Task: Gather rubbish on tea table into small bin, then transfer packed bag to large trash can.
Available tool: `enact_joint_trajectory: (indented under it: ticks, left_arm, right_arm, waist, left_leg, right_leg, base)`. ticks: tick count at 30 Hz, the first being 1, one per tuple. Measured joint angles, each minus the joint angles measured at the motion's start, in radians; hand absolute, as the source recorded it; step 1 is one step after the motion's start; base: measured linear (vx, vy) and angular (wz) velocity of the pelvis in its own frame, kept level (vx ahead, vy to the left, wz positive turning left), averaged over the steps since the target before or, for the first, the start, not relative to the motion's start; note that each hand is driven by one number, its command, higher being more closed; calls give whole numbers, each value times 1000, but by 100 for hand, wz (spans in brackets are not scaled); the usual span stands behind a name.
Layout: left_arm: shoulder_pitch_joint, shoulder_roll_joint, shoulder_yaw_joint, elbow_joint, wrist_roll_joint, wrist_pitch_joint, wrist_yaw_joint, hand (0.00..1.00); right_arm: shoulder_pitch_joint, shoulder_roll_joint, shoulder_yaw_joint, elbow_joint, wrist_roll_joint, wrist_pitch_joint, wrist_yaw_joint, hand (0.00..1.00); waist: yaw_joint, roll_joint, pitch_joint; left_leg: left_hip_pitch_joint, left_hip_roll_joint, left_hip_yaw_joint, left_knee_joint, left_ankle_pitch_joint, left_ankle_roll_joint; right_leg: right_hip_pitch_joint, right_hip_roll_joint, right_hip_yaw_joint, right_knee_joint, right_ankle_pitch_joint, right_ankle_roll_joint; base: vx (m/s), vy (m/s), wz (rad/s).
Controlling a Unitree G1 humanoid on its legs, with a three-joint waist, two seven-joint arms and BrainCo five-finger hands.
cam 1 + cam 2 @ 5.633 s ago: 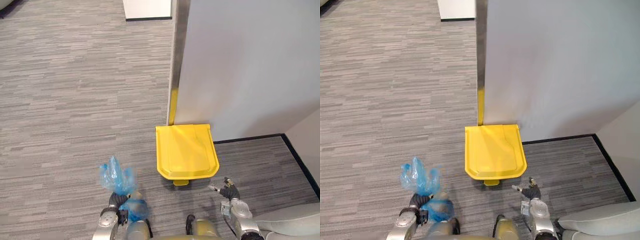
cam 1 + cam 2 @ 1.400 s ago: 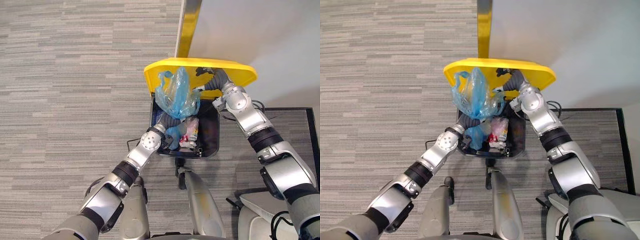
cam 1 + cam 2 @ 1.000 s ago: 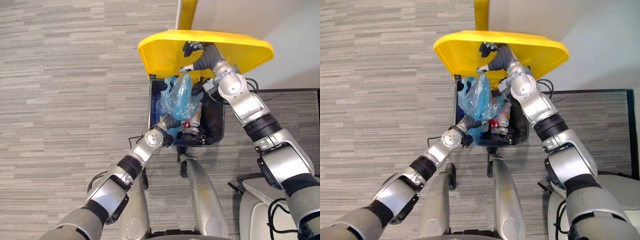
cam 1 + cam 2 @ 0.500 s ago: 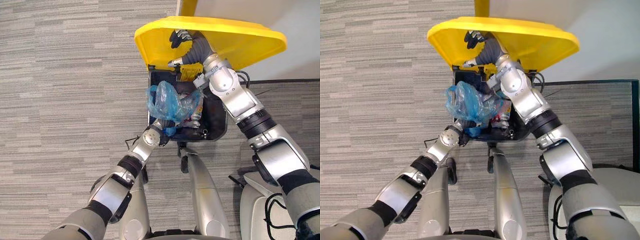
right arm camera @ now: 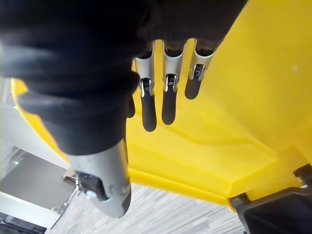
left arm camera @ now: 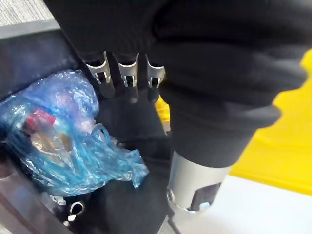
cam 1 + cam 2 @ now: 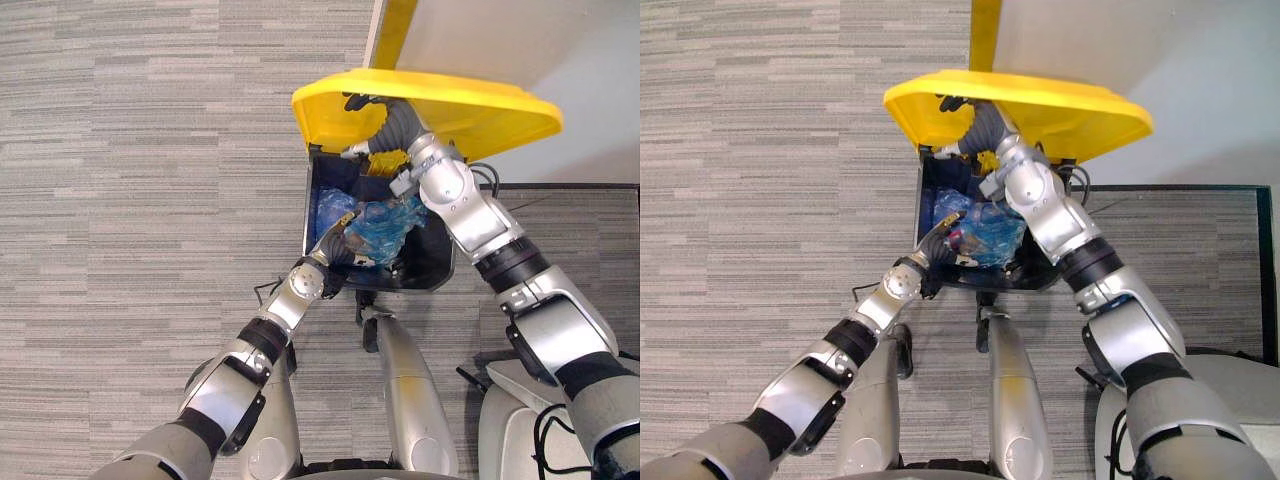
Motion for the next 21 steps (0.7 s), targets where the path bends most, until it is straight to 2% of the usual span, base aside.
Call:
enact_joint_trajectory:
  ticks: [5,8,11,17,21]
  left_arm:
    - [133,53,35,-154,-55,-20,-19,0]
    - [256,97,97,-227,-120,-35,-34,0]
    - [409,128,204,-294,-183,-55,-48,0]
    - [628,152,349,-275,-219,-60,-84,0]
    - [660,151,384,-142,-208,-52,-105,0]
  right_arm:
    - [203,-2,-47,-66,-56,5,22,0]
    - [366,1,-129,-78,-79,5,32,0]
    - [518,-5,-232,-77,-97,5,57,0]
    - [706,-20,-353,-74,-128,-1,93,0]
    - [795,-19,-414,-71,-151,-2,110,0]
  waist:
    - [14,0,-5]
    - [25,1,-64]
    - [15,3,-94]
    - [18,12,-163]
    - [8,10,-201]
  left_leg:
    - [125,-5,-2,-75,10,-10]
    - [182,-28,-12,-155,42,-17]
    - [266,-38,-54,-246,73,-24]
    - [366,-46,-77,-350,109,-20]
    - [383,-73,-136,-382,137,-11]
  right_leg:
    - [101,-13,-10,-2,-31,1]
    - [138,-25,-21,-19,-44,2]
    - [223,-34,-56,-62,-58,8]
    - [316,-39,-86,-107,-68,19]
    - [357,-79,-141,-106,-85,32]
  base:
    - [37,-23,8]
    - [94,-35,20]
    - [108,-47,35]
    - [80,-16,17]
    - [30,9,49]
